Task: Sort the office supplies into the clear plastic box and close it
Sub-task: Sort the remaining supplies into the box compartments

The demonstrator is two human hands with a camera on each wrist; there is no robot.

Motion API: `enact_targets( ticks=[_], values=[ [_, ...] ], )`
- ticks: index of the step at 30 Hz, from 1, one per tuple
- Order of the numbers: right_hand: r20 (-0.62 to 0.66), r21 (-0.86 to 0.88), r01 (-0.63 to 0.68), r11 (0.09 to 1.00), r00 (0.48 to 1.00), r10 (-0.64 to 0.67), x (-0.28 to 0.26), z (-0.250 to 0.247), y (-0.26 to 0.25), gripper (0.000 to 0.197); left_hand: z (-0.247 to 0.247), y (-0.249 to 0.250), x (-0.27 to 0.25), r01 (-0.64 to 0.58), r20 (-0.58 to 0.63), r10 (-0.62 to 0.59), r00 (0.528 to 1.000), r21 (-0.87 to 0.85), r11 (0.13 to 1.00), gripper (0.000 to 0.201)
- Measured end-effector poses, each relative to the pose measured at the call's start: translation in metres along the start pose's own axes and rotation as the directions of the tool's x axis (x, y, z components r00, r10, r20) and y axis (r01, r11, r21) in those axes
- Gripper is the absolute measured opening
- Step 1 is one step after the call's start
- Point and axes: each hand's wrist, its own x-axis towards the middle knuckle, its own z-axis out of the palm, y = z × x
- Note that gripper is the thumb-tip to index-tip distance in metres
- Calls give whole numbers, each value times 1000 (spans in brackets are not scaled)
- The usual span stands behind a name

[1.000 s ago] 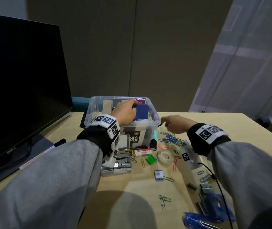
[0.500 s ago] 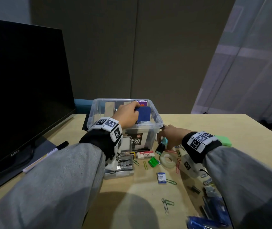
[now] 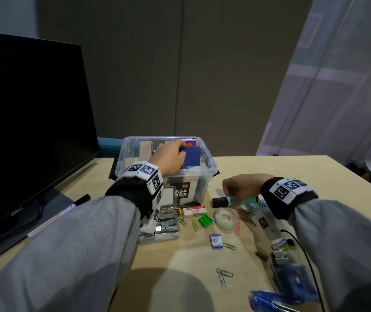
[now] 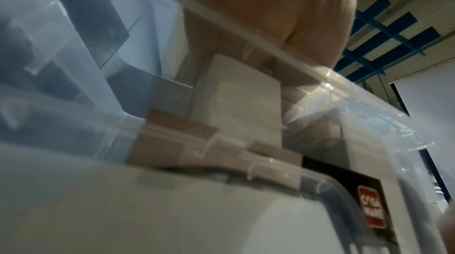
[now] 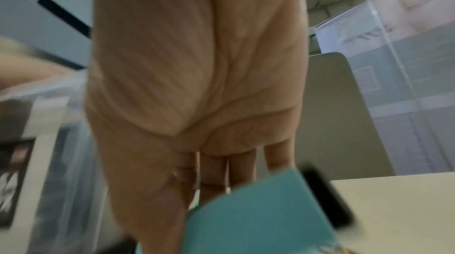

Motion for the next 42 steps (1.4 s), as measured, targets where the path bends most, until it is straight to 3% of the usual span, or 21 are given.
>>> enact_targets(
  ticks=[6,9,11,15,19,21,22,24,26,28,30,33,37,40,42],
  values=[
    [18,381,22,924,999,-32,-39,-41,16,15,-1,5,-2,-93,-78,99,992,75,993,32],
    [-87,508,111,854,993,-77,-60,-67,18,13,-1,16,-8,-207,-63,217,974,141,968,31],
    [-209,598,221,771,971,-116,-68,-80,13,15,0,28,-13,-283,-12,286,958,97,954,32],
    [-510,625,458,632,853,-113,-64,-91,-6,19,-6,56,-20,-295,79,315,946,-199,934,32],
    [-717,629,634,450,697,19,-46,-94,-31,34,-23,57,-15,-194,-54,186,981,-237,952,33],
    [-742,627,650,429,666,76,-37,-93,-37,38,-35,45,-10,-77,-149,36,988,-285,955,28],
    [-739,615,628,476,670,72,-33,-92,-38,38,-41,37,-9,-11,-198,-51,979,-300,954,25],
    [-701,556,512,655,712,39,-26,-85,-36,38,-49,18,-8,113,-242,-180,953,-266,957,22],
    [-616,483,318,816,785,59,-17,-75,-31,41,-50,4,-9,209,-215,-241,946,-163,964,23],
    [-496,446,128,886,859,126,-7,-63,-27,43,-49,-2,-10,268,-172,-269,948,-26,963,27],
    [-385,479,45,877,908,164,-1,-53,-27,33,-43,0,-11,280,-135,-271,953,51,959,31],
    [-349,484,66,873,929,124,7,-47,-32,19,-31,5,-11,243,-173,-221,960,121,962,27],
    [-336,609,130,782,936,105,18,-47,-39,22,-14,-7,-11,187,-159,-158,975,190,964,24],
    [-334,693,228,684,942,24,20,-46,-49,30,-14,-24,-9,215,-178,-178,968,217,952,27],
    [-342,697,269,665,939,-22,23,-45,-51,40,-20,-33,-8,232,-199,-191,961,208,950,28]
  ],
)
